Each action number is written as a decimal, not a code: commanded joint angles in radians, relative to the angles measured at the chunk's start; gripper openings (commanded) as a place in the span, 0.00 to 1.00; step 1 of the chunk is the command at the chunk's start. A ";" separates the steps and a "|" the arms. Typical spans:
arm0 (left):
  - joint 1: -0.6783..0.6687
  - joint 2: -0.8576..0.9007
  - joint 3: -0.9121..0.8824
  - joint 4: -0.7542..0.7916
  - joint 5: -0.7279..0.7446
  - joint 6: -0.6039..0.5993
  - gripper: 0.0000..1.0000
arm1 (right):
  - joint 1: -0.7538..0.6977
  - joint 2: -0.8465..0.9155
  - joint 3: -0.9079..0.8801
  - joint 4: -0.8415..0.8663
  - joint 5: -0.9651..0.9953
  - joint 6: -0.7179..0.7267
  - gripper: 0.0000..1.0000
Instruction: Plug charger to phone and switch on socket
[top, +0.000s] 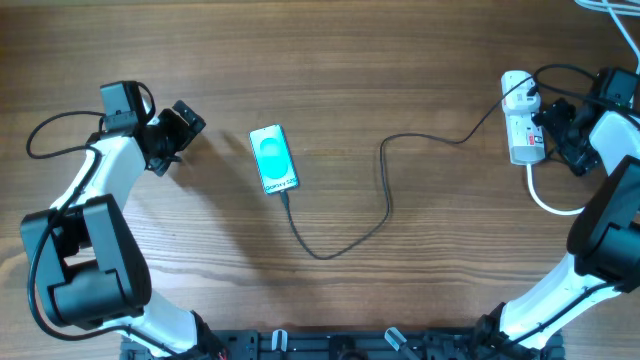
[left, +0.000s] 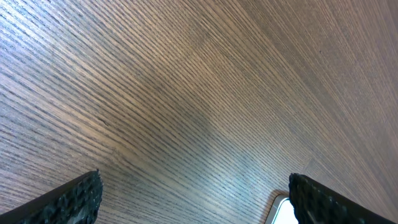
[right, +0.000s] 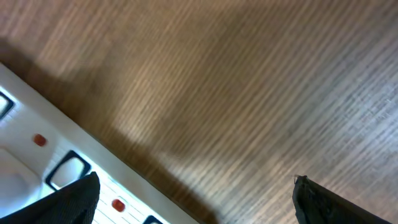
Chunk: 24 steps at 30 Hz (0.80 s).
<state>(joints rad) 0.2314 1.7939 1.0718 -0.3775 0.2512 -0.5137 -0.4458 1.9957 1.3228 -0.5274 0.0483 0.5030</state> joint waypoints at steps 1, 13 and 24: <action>0.004 -0.020 0.015 0.000 -0.006 0.004 1.00 | 0.003 0.013 -0.009 0.024 -0.020 -0.013 1.00; 0.004 -0.020 0.015 0.000 -0.006 0.004 1.00 | 0.013 0.021 -0.009 0.077 -0.020 -0.059 1.00; 0.004 -0.020 0.015 0.000 -0.006 0.004 1.00 | 0.022 0.092 -0.009 0.083 -0.024 -0.058 1.00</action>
<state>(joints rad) 0.2314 1.7939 1.0718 -0.3775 0.2512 -0.5140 -0.4347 2.0361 1.3228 -0.4282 0.0418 0.4660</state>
